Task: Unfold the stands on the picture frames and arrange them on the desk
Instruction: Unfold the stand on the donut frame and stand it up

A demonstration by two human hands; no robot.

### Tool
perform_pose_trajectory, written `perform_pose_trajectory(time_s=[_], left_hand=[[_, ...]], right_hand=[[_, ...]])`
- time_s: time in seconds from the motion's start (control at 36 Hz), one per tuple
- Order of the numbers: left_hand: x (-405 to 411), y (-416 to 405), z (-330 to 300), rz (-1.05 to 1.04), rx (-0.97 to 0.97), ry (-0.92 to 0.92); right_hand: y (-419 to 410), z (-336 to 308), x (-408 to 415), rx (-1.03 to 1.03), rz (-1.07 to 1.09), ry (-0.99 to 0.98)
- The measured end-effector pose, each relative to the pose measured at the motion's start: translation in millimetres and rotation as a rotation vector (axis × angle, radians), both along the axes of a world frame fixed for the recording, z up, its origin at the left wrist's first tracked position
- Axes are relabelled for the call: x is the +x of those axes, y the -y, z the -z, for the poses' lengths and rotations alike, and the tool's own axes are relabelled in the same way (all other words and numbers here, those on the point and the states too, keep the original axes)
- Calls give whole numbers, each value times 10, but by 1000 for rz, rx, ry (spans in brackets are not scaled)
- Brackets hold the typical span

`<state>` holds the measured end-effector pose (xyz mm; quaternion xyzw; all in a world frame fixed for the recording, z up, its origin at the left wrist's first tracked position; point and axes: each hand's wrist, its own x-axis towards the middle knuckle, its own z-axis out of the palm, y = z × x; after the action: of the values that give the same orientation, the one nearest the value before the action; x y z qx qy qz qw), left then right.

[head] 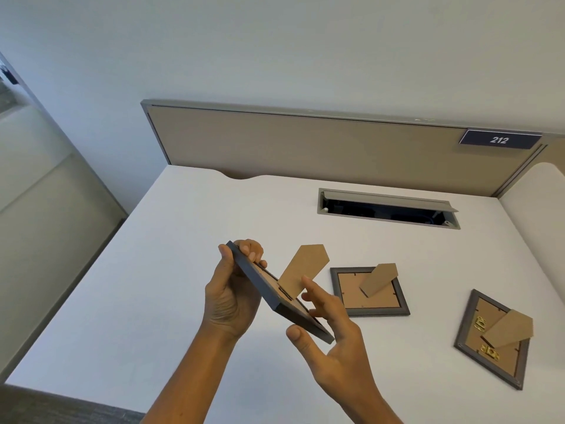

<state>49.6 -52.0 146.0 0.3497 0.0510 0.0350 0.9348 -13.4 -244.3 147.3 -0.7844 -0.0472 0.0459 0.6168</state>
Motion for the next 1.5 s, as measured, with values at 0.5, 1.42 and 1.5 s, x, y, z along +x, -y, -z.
perform_pose_trajectory(time_s=[0.5,1.42,1.5], left_hand=[[89,256,123,-23,282,-144],[489,586,1147,184,447,-428],[493,592,1188,185,445,-436]], right_hand=[[196,352,76,378,55,-287],[309,1270,472,835,152,-549],[308,1352,477,861,117,-539]])
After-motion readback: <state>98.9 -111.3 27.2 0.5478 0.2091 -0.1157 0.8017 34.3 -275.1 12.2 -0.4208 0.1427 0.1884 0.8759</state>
